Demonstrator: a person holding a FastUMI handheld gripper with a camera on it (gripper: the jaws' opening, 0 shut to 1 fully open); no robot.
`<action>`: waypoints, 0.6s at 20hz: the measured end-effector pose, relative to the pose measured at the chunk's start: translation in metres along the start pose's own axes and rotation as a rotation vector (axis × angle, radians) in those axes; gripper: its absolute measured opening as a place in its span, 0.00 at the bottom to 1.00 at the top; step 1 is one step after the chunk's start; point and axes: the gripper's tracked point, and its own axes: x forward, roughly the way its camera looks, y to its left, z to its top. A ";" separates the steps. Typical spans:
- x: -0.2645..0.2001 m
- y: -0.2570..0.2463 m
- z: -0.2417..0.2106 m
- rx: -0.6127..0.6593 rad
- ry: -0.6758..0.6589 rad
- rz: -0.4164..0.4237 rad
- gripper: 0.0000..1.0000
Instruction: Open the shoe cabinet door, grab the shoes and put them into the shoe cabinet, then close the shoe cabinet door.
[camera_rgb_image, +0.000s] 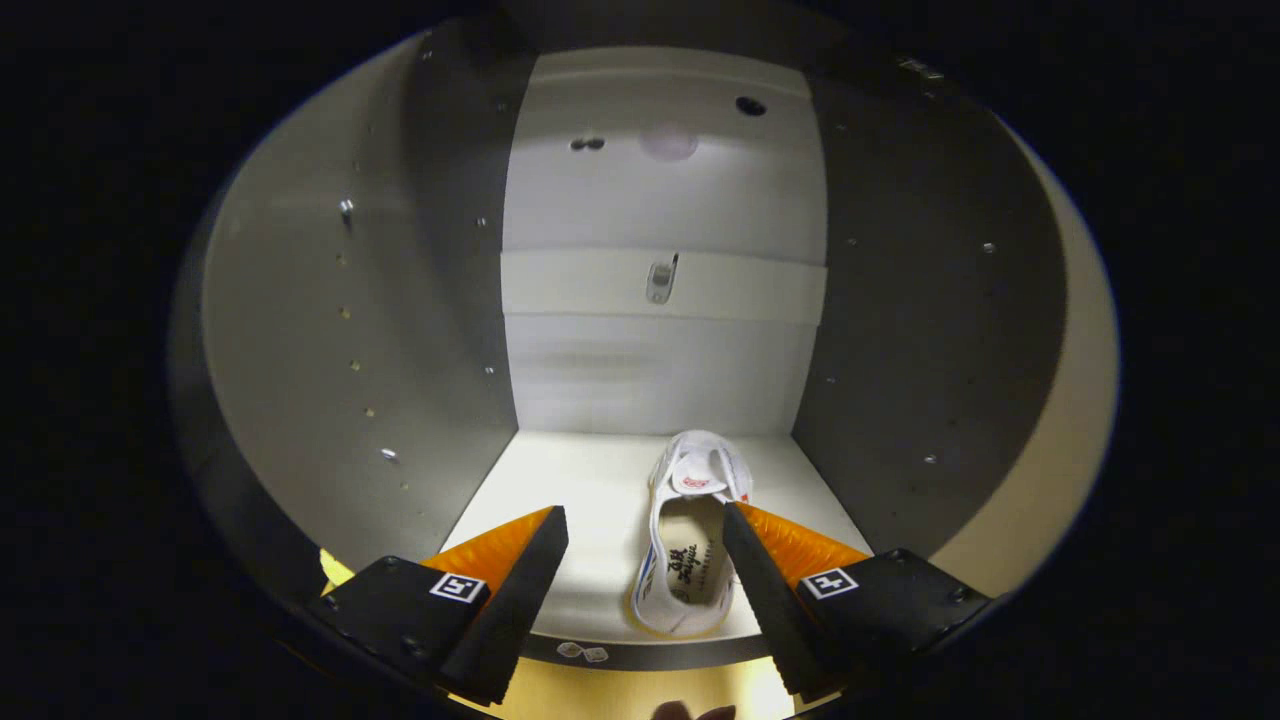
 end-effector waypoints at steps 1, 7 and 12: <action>-0.015 -0.001 0.006 0.005 -0.024 -0.001 0.99; -0.130 -0.012 0.030 0.050 -0.164 -0.024 0.98; -0.230 -0.026 0.025 0.022 -0.232 -0.046 0.98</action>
